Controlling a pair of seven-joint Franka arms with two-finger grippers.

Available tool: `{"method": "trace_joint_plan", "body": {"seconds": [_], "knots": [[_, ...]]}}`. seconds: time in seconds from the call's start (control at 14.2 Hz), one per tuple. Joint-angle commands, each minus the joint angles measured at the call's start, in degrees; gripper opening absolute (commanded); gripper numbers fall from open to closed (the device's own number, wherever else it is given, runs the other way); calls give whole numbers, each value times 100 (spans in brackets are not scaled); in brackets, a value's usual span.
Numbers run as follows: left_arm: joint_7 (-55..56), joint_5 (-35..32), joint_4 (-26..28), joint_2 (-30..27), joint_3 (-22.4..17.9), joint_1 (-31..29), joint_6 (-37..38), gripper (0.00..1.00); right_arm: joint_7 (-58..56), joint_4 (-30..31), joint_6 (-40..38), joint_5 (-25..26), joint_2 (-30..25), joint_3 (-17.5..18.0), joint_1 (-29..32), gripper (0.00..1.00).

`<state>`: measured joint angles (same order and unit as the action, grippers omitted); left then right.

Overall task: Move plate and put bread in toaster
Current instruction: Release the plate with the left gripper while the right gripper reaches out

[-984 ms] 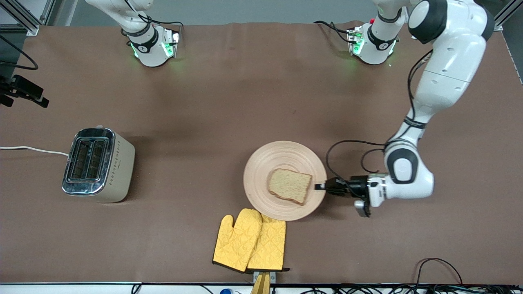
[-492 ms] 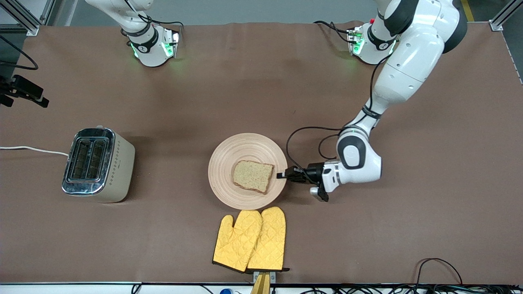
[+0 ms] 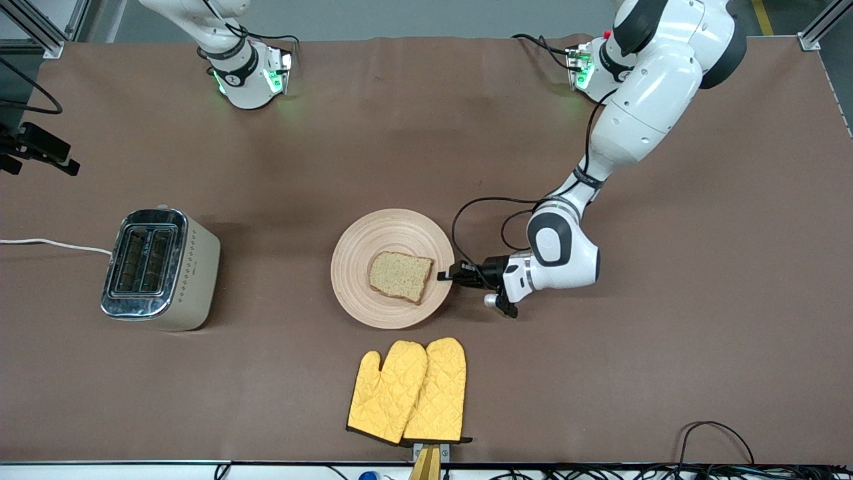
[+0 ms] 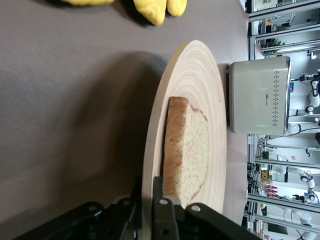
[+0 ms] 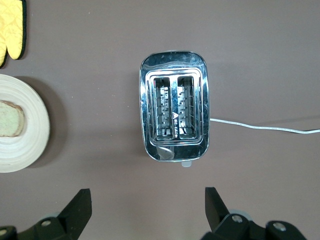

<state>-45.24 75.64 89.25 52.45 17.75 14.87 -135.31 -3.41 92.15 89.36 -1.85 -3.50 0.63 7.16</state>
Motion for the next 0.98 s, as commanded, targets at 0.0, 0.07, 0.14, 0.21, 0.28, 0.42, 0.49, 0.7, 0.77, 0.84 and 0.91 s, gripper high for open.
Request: {"method": "trace_joint_plan", "body": {"seconds": [0.0, 0.07, 0.14, 0.21, 0.28, 0.42, 0.49, 0.7, 0.77, 0.84, 0.91], "knots": [[111, 179, 13, -77, 36, 104, -275, 70, -11, 13, 20, -96, -54, 25, 48, 100], [277, 162, 13, -121, 27, 96, -381, 100, -37, 5, 20, -114, -45, 34, 31, 100], [479, 127, -22, -156, 1, 69, -425, 100, -46, -30, 29, -131, -37, 60, -21, 100], [777, 66, -57, -217, -60, 26, -434, 100, -46, -100, 46, -131, -37, 51, -213, 100], [1041, -91, -83, -322, -192, -1, -443, 100, -37, -171, 55, -114, -28, 43, -337, 100], [1708, -600, -206, -455, -482, 16, -460, 100, -37, -163, 73, -131, -2, 51, -391, 100], [2033, -785, -207, -603, -509, -1, -609, 100, -29, -163, 177, -131, 77, 51, -609, 100], [2650, -1462, -189, -797, -518, -150, -856, 100, 181, -162, 537, -131, 445, 51, -1162, 100], [2991, -1847, -180, -937, -562, -212, -848, 100, 530, -163, 756, -131, 595, 51, -1339, 100], [3360, -2329, -163, -1121, -640, -230, -830, 100, 899, -171, 959, -131, 779, 51, -1506, 100], [3807, -2900, -137, -1297, -728, -230, -786, 100, 1234, -171, 1152, -131, 972, 51, -1734, 100]]}}
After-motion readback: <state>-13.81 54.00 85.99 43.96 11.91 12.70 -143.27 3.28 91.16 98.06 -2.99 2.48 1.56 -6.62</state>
